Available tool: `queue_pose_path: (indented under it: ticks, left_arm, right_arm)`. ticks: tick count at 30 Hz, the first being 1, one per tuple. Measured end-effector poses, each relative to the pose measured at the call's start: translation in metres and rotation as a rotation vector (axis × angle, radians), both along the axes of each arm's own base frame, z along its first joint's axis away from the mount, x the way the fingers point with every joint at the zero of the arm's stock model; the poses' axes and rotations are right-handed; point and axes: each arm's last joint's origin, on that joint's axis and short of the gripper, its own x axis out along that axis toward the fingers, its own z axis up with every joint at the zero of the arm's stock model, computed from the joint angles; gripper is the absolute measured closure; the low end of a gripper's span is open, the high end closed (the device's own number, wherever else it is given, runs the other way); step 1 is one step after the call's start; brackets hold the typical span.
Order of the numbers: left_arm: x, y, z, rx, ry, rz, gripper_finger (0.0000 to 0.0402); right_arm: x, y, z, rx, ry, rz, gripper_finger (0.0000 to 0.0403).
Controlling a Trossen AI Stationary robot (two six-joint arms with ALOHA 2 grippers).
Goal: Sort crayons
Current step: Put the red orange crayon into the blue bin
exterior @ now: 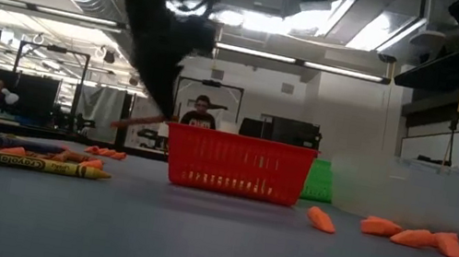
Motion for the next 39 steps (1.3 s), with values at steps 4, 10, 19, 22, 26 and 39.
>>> queue_pose_path:
  ticks: [4, 10, 19, 22, 26, 39]
  left_arm:
    - [0.013, 0.01, 0.014, 0.042, -0.132, -0.003, 0.0391]
    - [0.027, 0.022, 0.028, 0.112, -0.303, -0.039, 0.0391]
    - [0.036, 0.033, 0.041, 0.145, -0.481, -0.009, 0.0391]
    - [0.037, 0.035, 0.044, 0.15, -0.514, -0.004, 0.0391]
    - [0.039, 0.038, 0.047, 0.159, -0.552, 0.005, 0.0391]
    - [0.039, 0.039, 0.049, 0.179, -0.558, -0.009, 0.0391]
  right_arm:
    - [0.0, 0.0, 0.0, 0.0, 0.0, 0.0, 0.029]
    - [0.0, 0.0, 0.0, 0.0, 0.001, 0.0, 0.029]
    - [0.0, 0.0, 0.002, 0.01, -0.019, -0.005, 0.029]
    - [-0.005, -0.002, 0.008, 0.016, -0.071, -0.009, 0.029]
    - [-0.014, -0.006, 0.017, -0.026, -0.134, -0.017, 0.029]
    - [-0.057, -0.023, 0.036, -0.057, -0.33, -0.134, 0.029]
